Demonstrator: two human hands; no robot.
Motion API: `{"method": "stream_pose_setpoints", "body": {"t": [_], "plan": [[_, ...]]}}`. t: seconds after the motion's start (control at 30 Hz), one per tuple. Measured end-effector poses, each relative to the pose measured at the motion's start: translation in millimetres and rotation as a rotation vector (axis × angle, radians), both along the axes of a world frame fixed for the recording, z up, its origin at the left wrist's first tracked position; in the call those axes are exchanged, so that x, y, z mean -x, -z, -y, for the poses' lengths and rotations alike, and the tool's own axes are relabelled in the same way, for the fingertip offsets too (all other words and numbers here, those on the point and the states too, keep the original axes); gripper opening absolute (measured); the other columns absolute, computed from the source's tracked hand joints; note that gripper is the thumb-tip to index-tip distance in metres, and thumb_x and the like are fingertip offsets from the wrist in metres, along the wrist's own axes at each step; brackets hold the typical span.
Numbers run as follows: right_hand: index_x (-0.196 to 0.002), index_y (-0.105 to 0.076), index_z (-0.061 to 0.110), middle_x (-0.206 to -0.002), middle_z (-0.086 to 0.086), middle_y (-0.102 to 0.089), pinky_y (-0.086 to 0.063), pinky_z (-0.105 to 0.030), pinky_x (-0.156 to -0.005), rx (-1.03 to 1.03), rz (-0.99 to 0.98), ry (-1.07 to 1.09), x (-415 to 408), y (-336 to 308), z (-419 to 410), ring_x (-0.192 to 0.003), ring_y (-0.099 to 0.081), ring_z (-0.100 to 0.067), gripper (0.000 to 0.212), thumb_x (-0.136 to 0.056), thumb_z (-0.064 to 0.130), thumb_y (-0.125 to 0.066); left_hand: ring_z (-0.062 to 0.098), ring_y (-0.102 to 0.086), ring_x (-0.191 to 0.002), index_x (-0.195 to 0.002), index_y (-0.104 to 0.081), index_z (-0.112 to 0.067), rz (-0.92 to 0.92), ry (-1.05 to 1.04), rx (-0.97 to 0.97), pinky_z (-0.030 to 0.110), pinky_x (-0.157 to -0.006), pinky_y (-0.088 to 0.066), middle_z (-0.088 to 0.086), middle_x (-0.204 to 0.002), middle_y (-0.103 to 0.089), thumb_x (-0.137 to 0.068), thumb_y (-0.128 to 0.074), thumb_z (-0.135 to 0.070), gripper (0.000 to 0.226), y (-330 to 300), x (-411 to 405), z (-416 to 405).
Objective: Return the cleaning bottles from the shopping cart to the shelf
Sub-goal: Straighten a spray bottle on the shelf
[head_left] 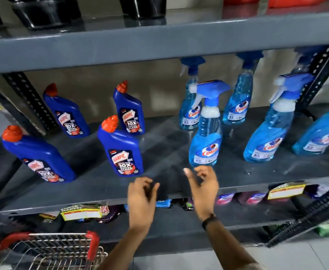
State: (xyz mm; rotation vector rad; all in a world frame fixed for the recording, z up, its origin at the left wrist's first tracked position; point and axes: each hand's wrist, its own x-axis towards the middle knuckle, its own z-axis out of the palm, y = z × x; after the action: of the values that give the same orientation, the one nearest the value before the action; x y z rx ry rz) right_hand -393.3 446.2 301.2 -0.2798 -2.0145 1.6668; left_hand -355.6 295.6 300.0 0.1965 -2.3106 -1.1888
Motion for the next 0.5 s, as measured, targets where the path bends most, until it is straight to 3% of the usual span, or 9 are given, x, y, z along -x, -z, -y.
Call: {"method": "stream_pose_setpoints", "body": {"t": [0.03, 0.1, 0.17, 0.27, 0.3, 0.4, 0.5], "plan": [[-0.075, -0.05, 0.026, -0.077, -0.006, -0.056, -0.043, -0.019, -0.07, 0.017, -0.018, 0.078, 1.0, -1.1, -17.2, -0.07, -0.053, -0.023, 0.031, -0.071, 0.017, -0.08, 0.024, -0.059, -0.081, -0.092, -0.058, -0.019, 0.022, 0.115, 0.038, 0.024, -0.078, -0.044, -0.002, -0.083, -0.062, -0.076, -0.073, -0.015, 0.023, -0.3, 8.8, -15.4], [-0.086, -0.054, 0.011, -0.088, -0.005, -0.054, -0.044, -0.021, -0.072, -0.013, 0.003, 0.114, 9.8, -4.7, -53.0, -0.077, -0.051, -0.022, 0.031, -0.07, 0.012, -0.08, 0.026, -0.059, -0.103, -0.112, -0.057, -0.01, 0.117, 0.285, 0.025, 0.031, -0.095, -0.046, 0.007, -0.109, -0.066, -0.074, -0.074, -0.013, 0.042, -5.0, 33.3, -45.0], [-0.11, -0.054, 0.003, -0.107, -0.003, -0.054, -0.047, -0.026, -0.077, -0.061, 0.109, -0.023, 25.4, -8.5, -83.6, -0.087, -0.052, -0.018, 0.048, -0.069, 0.009, -0.08, 0.026, -0.052, -0.122, -0.131, -0.044, -0.005, 0.232, 0.358, -0.093, 0.041, -0.106, -0.042, 0.014, -0.13, -0.057, -0.071, -0.077, -0.007, 0.069, -14.9, 56.7, -70.4], [-0.136, -0.042, 0.002, -0.124, -0.001, -0.052, -0.041, -0.002, -0.077, -0.265, 0.303, -0.373, 51.6, -14.2, -111.7, -0.095, -0.056, -0.015, 0.077, -0.069, 0.011, -0.08, 0.027, -0.052, -0.124, -0.136, -0.035, -0.008, 0.348, 0.388, -0.175, 0.042, -0.105, -0.043, 0.013, -0.133, -0.057, -0.063, -0.081, -0.005, 0.087, -20.6, 86.2, -93.9], [-0.137, -0.04, 0.002, -0.128, -0.003, -0.055, -0.042, -0.002, -0.078, -0.379, 0.353, -0.447, 57.9, -15.6, -114.7, -0.096, -0.06, -0.016, 0.078, -0.07, 0.015, -0.079, 0.028, -0.052, -0.123, -0.136, -0.035, -0.01, 0.388, 0.383, -0.161, 0.044, -0.104, -0.043, 0.012, -0.132, -0.057, -0.061, -0.083, -0.007, 0.089, -20.8, 92.9, -97.3], [-0.128, -0.044, 0.013, -0.116, -0.007, -0.068, -0.051, -0.029, -0.082, -0.635, 0.434, -0.518, 71.1, -17.2, -117.5, -0.1, -0.066, -0.023, 0.065, -0.073, 0.033, -0.074, 0.029, -0.052, -0.123, -0.135, -0.038, -0.013, 0.435, 0.324, -0.15, 0.046, -0.103, -0.043, 0.011, -0.132, -0.058, -0.058, -0.085, -0.01, 0.09, -18.4, 105.4, -102.5], [-0.121, -0.05, 0.02, -0.107, -0.005, -0.07, -0.048, -0.031, -0.076, -0.737, 0.424, -0.495, 74.3, -16.0, -114.0, -0.101, -0.064, -0.025, 0.055, -0.075, 0.041, -0.069, 0.024, -0.055, -0.119, -0.131, -0.042, -0.014, 0.416, 0.321, -0.201, 0.03, -0.096, -0.044, 0.008, -0.129, -0.06, -0.058, -0.084, -0.004, 0.085, -15.1, 106.4, -100.7]]}}
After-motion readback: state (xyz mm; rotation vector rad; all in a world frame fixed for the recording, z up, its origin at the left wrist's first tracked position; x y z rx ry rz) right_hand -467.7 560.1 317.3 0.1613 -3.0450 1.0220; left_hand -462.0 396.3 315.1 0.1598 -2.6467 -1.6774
